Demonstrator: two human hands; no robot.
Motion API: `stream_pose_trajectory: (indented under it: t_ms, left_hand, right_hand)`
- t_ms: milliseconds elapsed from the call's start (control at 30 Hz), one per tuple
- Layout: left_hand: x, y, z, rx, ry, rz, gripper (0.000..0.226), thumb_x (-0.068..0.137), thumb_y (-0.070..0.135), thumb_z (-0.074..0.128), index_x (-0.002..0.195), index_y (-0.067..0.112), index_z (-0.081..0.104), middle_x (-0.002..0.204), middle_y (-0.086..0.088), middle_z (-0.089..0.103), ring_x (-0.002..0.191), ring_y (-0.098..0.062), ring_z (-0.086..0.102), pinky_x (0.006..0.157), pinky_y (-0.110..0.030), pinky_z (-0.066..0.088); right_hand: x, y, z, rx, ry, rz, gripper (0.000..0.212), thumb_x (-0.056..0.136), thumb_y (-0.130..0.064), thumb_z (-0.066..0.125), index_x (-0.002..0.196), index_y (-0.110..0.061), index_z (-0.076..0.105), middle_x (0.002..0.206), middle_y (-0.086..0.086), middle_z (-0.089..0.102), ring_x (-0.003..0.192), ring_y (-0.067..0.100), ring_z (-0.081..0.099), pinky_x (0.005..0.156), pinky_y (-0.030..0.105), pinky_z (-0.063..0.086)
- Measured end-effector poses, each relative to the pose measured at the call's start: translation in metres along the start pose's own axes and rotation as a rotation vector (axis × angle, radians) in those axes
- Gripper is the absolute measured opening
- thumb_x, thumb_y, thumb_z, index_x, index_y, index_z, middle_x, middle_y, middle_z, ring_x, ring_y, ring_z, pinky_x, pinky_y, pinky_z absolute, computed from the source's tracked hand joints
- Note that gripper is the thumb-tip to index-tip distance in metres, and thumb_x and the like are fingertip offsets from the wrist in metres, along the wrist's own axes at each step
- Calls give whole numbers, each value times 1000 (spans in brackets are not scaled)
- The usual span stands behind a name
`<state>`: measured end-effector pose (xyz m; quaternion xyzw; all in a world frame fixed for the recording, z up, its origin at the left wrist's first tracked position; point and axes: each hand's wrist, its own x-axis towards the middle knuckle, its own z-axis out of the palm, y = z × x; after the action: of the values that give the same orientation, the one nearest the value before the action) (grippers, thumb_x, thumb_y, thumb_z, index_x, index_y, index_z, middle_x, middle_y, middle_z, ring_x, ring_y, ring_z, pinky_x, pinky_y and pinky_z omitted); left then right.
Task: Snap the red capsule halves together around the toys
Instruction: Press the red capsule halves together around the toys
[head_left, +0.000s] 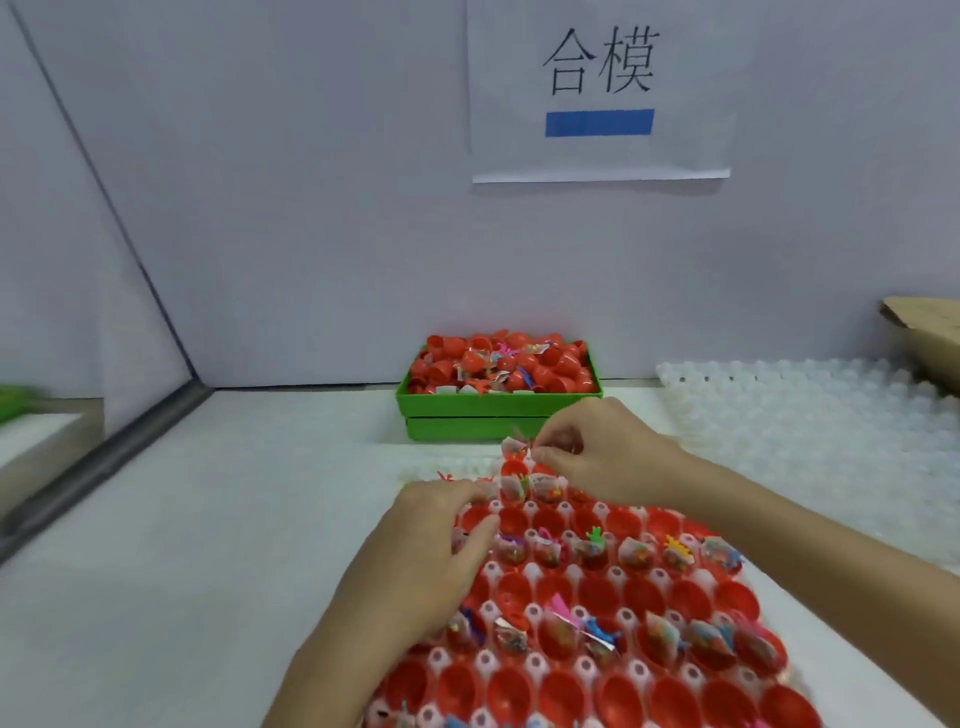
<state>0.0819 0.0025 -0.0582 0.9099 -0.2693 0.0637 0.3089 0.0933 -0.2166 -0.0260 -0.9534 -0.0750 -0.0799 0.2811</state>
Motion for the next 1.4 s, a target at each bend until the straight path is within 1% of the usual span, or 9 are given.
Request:
stream_pose_trajectory:
  t_ms: [200,467,667,767,900,1000,1133,1200,1400]
  left_hand:
    - [0,-3,-3,-11,40,29,24,96,44,53,116,37,64,106,17,60,93,-1,58,87,-27,54]
    - [0,-3,-7,15,84,38,24,97,41,52,117,36,65,109,14,64,101,-1,55,88,-19,47]
    - [2,3,-8,-63,152,-24,30,95,40,57,124,33,60,120,13,62,110,-1,55,90,-12,42]
    - [2,10,-10,-291,205,-108,44,88,39,70,129,35,53,116,17,62,106,-1,60,81,-6,45]
    - [1,18,-10,-748,-37,-140,48,81,20,79,124,26,58,113,9,70,101,-2,68,84,-15,54]
    - [-3,29,-6,-827,-142,-47,34,83,9,77,111,26,70,107,2,75,98,-13,72,87,-24,56]
    - [-8,41,4,-788,-91,-37,30,81,10,79,97,35,71,101,6,75,92,-12,73,84,-25,57]
    - [-9,46,9,-753,-44,-36,31,78,12,82,95,35,71,98,8,75,90,-12,73,84,-28,57]
    - [-14,59,15,-686,12,10,35,73,11,85,91,36,69,96,17,72,90,0,69,75,-11,52]
  right_hand:
    - [44,-14,18,-273,-50,16,13,91,-17,66,94,-15,79,89,-1,75,79,15,68,76,35,61]
    - [57,-26,26,-621,-100,-55,14,90,-11,61,99,-16,70,94,-1,71,78,18,67,71,38,60]
    - [41,-34,-14,-323,-48,-181,12,89,-10,68,90,-16,78,88,-14,74,60,-4,60,68,18,56]
    - [13,-39,-31,-185,-10,-296,15,85,-9,74,91,-20,80,73,-26,59,71,-9,60,65,6,45]
    - [-34,-38,-35,-102,33,-377,23,82,-9,77,90,-30,79,80,-16,64,76,1,59,67,9,43]
    - [-63,-34,-31,-41,52,-371,25,83,-8,76,89,-32,78,83,-17,62,78,1,59,66,8,40]
    - [-91,-20,-22,147,267,-226,32,84,-3,74,92,-34,76,78,-11,64,75,12,62,62,21,49]
    - [-104,-14,-17,358,375,-93,17,86,-15,72,92,-30,76,79,-9,70,75,15,67,67,34,54]
    - [-132,-8,0,476,233,89,33,76,-35,81,106,-43,73,99,-24,73,94,0,69,80,29,57]
